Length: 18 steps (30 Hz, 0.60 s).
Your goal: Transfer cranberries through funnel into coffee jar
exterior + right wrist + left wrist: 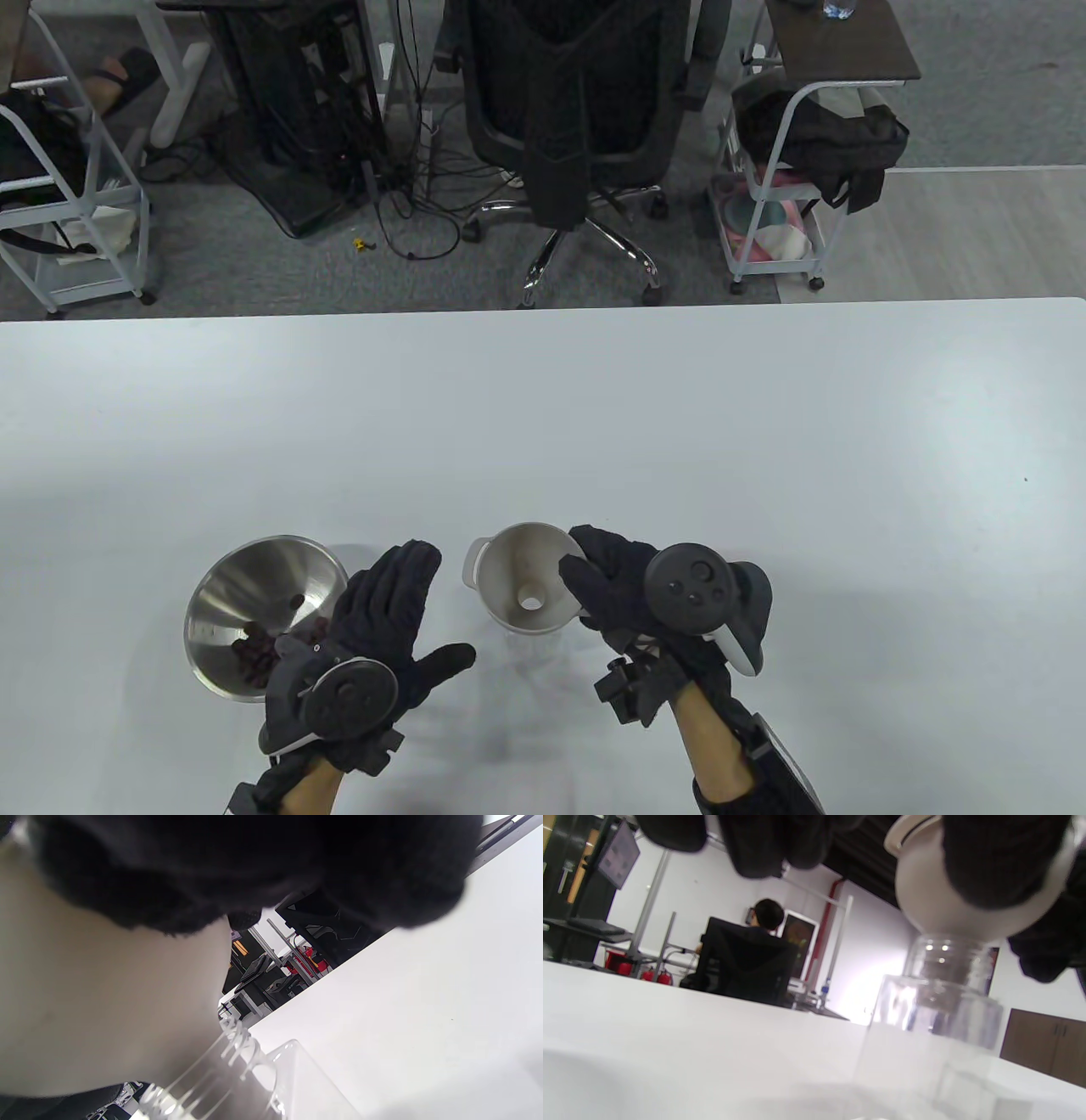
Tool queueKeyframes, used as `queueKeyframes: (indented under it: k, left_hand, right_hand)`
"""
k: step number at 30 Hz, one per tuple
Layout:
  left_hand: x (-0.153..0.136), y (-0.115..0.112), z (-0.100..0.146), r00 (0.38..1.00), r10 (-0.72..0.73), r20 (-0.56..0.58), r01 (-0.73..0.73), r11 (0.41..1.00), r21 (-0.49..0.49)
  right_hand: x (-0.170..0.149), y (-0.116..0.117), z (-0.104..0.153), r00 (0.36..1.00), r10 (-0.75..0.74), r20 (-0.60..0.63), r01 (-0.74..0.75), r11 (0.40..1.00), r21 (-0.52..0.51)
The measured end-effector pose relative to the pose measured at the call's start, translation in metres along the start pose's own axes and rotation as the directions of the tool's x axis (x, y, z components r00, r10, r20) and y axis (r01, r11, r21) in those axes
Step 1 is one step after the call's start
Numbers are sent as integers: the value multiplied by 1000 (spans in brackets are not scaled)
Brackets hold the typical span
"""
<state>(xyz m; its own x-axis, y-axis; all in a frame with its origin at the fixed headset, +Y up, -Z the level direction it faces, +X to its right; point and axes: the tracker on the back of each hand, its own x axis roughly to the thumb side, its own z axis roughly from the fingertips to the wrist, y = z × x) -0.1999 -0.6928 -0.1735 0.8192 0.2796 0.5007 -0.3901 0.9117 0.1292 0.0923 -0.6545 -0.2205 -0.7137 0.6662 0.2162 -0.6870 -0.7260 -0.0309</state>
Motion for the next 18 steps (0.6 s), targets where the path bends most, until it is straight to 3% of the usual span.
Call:
queueKeyframes:
  k: [18]
  left_hand:
    - [0, 0, 0, 1000, -3, 2, 3, 1000, 1]
  right_hand:
    - [-1, 4, -1, 1000, -1, -6, 1, 1000, 18]
